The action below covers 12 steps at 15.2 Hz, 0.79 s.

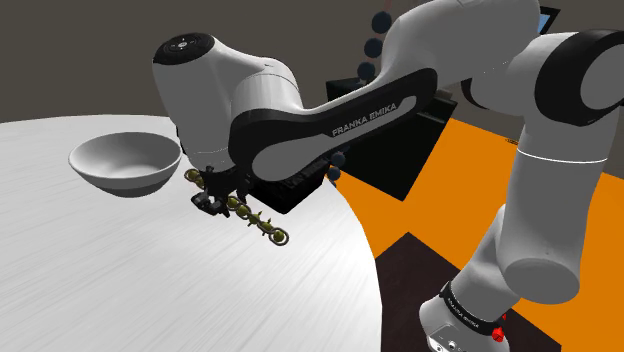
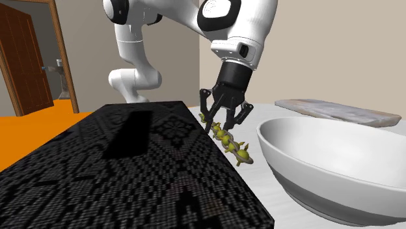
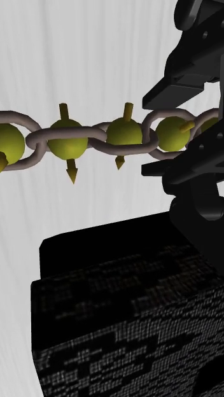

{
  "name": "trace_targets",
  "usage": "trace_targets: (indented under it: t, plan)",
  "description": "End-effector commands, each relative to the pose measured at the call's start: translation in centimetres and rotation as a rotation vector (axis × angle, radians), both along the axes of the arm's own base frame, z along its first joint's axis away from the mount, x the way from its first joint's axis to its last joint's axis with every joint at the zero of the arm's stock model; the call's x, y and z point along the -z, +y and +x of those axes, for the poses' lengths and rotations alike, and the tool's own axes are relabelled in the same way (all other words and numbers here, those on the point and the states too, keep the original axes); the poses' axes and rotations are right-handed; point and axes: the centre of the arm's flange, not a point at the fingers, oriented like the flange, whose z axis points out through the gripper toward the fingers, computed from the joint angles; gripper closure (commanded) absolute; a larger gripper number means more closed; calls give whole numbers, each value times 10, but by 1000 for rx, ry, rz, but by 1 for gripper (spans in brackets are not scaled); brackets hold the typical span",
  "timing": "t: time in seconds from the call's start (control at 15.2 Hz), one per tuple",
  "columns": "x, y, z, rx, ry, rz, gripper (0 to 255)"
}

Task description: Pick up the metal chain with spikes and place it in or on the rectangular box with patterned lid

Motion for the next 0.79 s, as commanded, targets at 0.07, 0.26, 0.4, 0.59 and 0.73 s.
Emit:
trace_targets:
  t: [0.07, 0.26, 0.4, 0.59, 0.73]
  plan:
    - [0, 0, 0, 0, 0, 0, 255]
    - [0, 0, 0, 0, 0, 0, 255]
    - [-5, 0, 0, 0, 0, 0, 255]
    - [-21, 0, 0, 0, 0, 0, 255]
    - [-32, 0, 0, 0, 0, 0, 255]
